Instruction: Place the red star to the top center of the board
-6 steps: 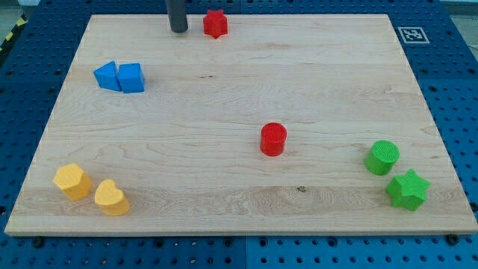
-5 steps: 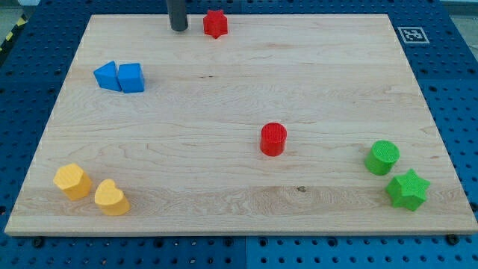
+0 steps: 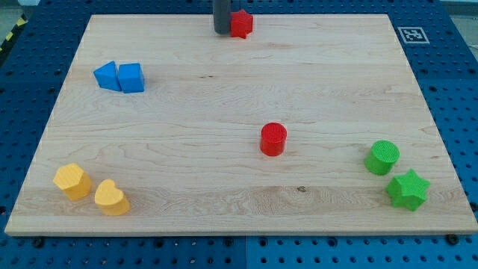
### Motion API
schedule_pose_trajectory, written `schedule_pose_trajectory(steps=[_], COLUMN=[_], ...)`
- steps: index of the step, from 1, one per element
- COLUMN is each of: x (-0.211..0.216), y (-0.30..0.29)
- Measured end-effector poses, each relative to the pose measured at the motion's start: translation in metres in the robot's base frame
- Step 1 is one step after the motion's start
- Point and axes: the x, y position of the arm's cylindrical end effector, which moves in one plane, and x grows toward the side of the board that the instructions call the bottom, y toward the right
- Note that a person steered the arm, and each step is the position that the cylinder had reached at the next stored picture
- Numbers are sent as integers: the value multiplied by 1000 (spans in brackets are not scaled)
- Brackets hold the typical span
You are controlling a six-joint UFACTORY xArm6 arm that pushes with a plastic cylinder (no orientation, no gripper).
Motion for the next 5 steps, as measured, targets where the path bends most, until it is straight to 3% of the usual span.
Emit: schedule_pose_trajectory(steps=[5], x=[227], y=[3])
